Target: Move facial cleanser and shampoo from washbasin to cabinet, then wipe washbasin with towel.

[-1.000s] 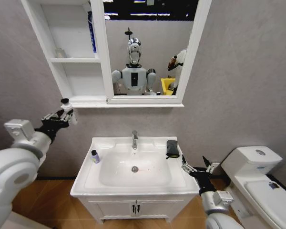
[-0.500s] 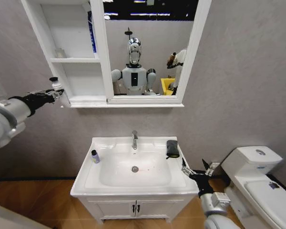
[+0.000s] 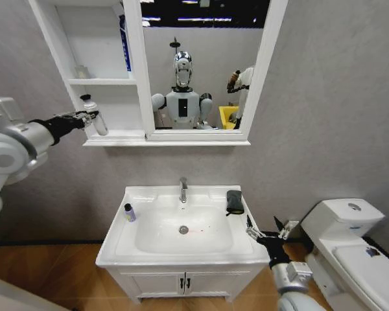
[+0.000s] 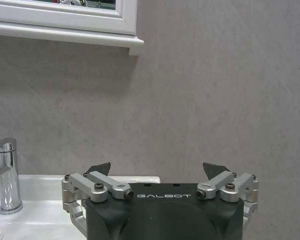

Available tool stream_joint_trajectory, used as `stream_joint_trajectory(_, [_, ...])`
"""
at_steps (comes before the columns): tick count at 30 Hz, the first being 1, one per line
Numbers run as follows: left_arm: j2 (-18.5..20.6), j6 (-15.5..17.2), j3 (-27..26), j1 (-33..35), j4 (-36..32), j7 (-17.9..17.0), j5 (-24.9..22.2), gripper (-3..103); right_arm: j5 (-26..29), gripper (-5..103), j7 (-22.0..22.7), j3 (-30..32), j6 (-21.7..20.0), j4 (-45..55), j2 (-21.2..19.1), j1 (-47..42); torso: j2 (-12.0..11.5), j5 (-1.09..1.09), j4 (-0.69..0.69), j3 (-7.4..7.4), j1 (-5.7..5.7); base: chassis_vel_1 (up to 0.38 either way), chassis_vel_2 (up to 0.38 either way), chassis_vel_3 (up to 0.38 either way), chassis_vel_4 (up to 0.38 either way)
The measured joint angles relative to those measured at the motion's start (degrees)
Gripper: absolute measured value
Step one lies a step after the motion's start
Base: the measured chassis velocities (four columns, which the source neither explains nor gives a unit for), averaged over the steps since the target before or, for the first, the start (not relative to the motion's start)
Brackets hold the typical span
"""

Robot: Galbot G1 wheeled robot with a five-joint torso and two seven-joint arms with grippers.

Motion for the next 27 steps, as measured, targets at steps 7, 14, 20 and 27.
stream_joint_trajectory(7, [-3.8,0.4,7.0,-7.9,7.1,-0.8,2.7,30,0.4,100,0.0,0.7,1.1,-1.2,0.0,-0.2,0.0,0.02,-0.02,0.0,0.01,0.0,0.0,0.0,0.0])
stream_joint_trajectory(14, [-6.2,1.2,10.4,-11.3,12.6,-1.2,5.3,30,0.7,100,0.0,1.1,1.8,-2.2,0.0,-0.3,0.0,0.0,0.0,0.0,0.0,0.0,0.0,0.0,0.0])
stream_joint_trajectory(20, [-8.6,0.7,12.2,-13.9,16.2,-1.4,7.1,27,0.5,100,0.2,0.8,2.8,-3.4,0.2,-0.9,0.0,0.01,-0.02,0.0,0.01,0.0,0.0,0.0,0.0])
stream_joint_trajectory(27, [-9.6,0.6,12.0,-13.7,16.9,-1.4,9.0,53,0.5,100,0.3,1.3,3.0,-3.9,0.0,-0.6,0.0,0.01,0.0,-0.01,-0.01,0.0,0.0,0.0,0.0])
